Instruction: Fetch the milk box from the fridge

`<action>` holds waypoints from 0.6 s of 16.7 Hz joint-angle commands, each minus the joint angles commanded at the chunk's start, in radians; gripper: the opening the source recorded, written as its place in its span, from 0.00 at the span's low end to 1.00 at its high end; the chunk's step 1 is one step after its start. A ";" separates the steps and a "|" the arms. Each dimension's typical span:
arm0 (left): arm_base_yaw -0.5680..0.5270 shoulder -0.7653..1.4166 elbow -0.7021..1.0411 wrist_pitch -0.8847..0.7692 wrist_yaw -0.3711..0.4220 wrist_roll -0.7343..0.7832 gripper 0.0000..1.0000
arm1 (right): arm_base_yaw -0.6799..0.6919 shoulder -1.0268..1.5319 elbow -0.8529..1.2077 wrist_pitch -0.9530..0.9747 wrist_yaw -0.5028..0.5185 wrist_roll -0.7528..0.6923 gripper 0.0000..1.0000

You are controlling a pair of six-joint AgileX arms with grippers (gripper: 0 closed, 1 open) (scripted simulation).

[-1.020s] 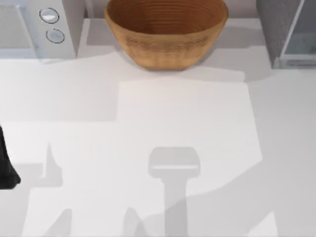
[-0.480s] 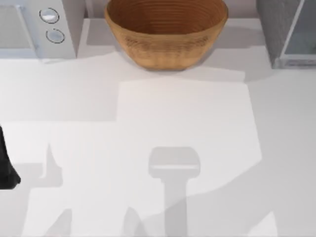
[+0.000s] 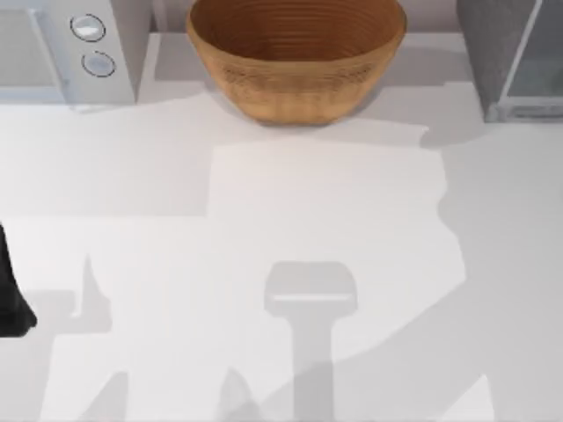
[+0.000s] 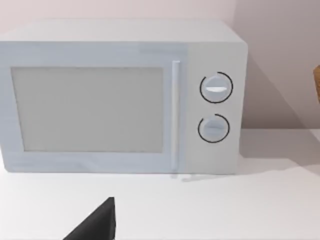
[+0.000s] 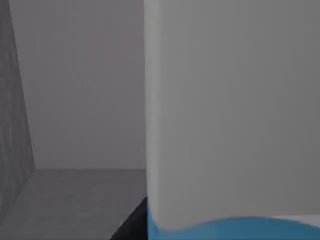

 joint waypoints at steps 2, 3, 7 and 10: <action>0.000 0.000 0.000 0.000 0.000 0.000 1.00 | -0.001 -0.033 0.007 -0.057 0.000 0.000 0.00; 0.000 0.000 0.000 0.000 0.000 0.000 1.00 | -0.001 -0.051 0.012 -0.081 0.000 0.000 0.00; 0.000 0.000 0.000 0.000 0.000 0.000 1.00 | -0.001 -0.077 0.022 -0.104 -0.001 0.000 0.00; 0.000 0.000 0.000 0.000 0.000 0.000 1.00 | -0.002 -0.086 0.003 -0.096 -0.005 0.003 0.00</action>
